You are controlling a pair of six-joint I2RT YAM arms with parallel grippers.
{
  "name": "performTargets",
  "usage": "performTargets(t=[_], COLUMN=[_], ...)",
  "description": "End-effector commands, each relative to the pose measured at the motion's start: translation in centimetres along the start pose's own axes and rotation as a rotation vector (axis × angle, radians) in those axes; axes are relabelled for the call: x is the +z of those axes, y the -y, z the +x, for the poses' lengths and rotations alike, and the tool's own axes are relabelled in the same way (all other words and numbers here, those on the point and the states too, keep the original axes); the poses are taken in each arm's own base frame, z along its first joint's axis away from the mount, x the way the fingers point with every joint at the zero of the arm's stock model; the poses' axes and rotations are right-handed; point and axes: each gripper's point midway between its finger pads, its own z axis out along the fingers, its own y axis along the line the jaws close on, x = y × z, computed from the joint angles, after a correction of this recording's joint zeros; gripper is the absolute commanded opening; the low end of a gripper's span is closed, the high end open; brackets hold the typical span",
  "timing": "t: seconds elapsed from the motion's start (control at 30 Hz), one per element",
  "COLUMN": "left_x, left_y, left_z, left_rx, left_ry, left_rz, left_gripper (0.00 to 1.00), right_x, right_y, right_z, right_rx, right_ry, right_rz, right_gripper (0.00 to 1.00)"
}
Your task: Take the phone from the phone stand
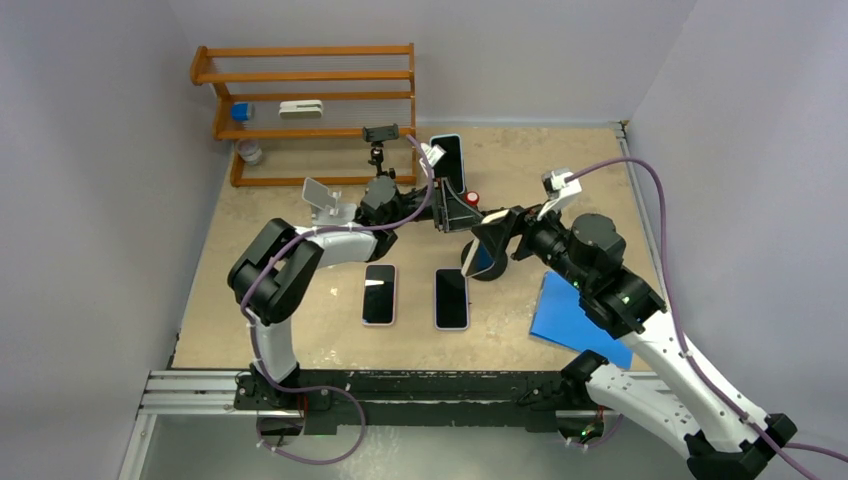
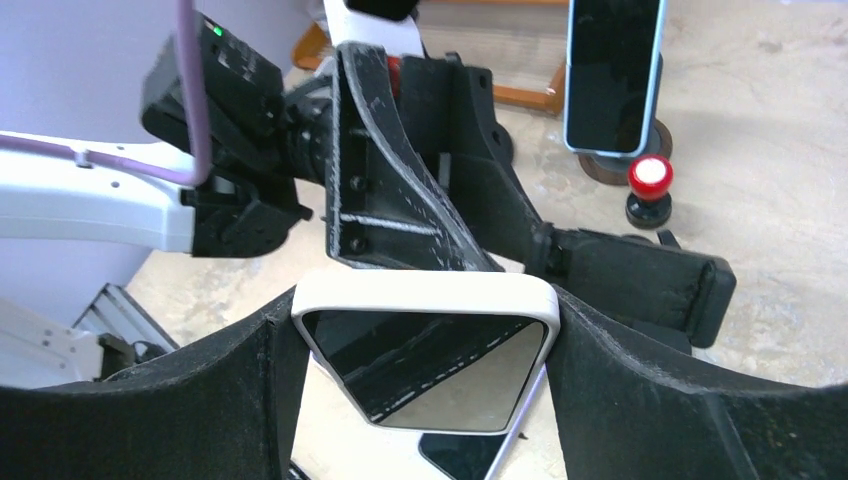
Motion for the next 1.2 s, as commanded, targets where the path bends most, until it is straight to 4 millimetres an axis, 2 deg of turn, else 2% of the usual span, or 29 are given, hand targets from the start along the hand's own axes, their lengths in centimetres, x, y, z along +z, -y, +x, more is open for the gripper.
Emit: performTargets(t=[0.0,0.13,0.23,0.33,0.53,0.7,0.9,1.17], left_x=[0.0,-0.1,-0.5,-1.2,-3.7,-4.6,-4.4,-4.8], left_y=[1.5,2.6,3.3,3.7,5.9,7.4,6.0,4.3], left_z=[-0.9,-1.6,-2.2,-3.2,-6.2,-7.0,-5.6,-4.6], left_rx=[0.044,0.072,0.098,0.119,0.194,0.257,0.222,0.21], left_ry=[0.01,0.024,0.049,0.095,0.226,0.25,0.199,0.193], left_rz=[-0.006,-0.021,-0.053,-0.116,-0.241,-0.268,-0.281,-0.307], left_gripper=[0.58,0.73,0.78,0.81,0.85,0.86,0.85,0.77], right_x=[-2.3,-3.1,-3.6,-4.3,-4.9,-4.3,-3.9,-3.6], right_y=[-4.2,-4.7,-5.1,-5.7,-6.3,-6.3,-6.2,-5.6], right_z=[-7.7,-9.2,-10.1,-11.4,-13.5,-13.8,-13.2,-11.6], right_rx=[0.008,-0.003,-0.011,-0.021,-0.039,-0.056,-0.058,-0.054], right_ry=[0.187,0.209,0.222,0.247,0.289,0.292,0.283,0.253], right_rz=[-0.127,-0.133,-0.14,-0.15,-0.154,-0.153,-0.154,-0.149], right_gripper=[0.0,0.0,0.0,0.0,0.0,0.0,0.0,0.0])
